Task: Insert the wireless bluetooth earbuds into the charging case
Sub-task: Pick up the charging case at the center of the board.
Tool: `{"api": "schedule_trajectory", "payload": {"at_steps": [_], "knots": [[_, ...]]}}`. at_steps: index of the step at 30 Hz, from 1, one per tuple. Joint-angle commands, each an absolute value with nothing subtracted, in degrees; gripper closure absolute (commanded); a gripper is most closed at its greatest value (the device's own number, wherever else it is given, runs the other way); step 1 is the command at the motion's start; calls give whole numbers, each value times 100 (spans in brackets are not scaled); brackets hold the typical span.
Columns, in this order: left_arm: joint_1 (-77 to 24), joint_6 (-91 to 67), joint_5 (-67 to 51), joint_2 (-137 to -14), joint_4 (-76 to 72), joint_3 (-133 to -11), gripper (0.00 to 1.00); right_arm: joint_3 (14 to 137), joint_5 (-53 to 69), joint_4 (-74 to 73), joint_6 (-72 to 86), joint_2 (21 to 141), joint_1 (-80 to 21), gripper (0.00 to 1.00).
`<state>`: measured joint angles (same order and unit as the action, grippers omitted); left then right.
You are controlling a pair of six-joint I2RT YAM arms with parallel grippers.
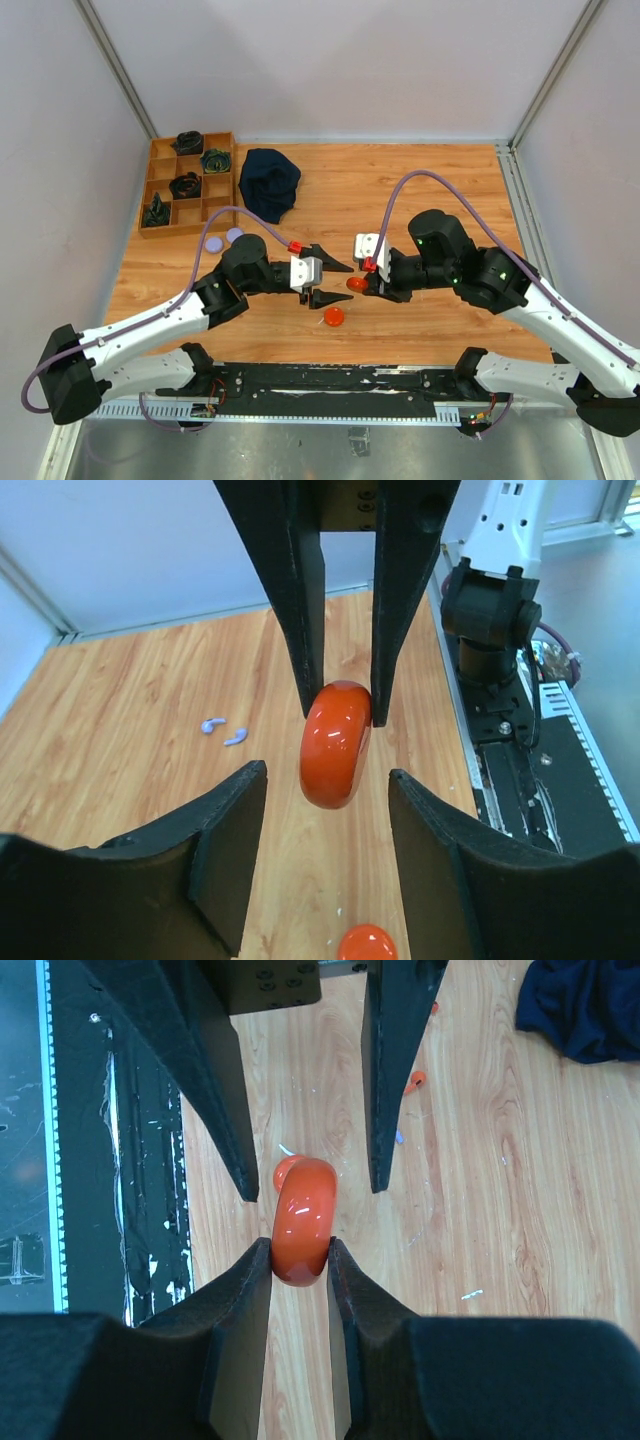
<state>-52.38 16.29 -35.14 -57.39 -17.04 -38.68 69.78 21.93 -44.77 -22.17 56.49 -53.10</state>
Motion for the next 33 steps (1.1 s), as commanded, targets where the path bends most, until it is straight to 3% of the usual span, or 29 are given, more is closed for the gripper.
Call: {"api": "schedule_trajectory", "payload": {"at_steps": [1,13,18,26,33], "knots": [[-5282,1701,-3889,-5845,-1748,-4079,46,7163,2438,-4590,-2423,5648,-5186,90],[-5282,1348,-4093,-5955,-1898,-4118,66,7112,2434,-4505,-2509,5744,-5184,90],[-5282,1227,-4088,-5988,-1898,-4113,84,7060,2367,-4434,-2522,5722,-5190,87],[-5273,716,-3505,-5897,-2277,-3834,98,6659,2192,-4041,-2446,5392,-5144,73],[-5233,-62,-2950,-5700,-3371,-3126,100,5724,3089,-2785,-1940,4786,-4481,60]]}}
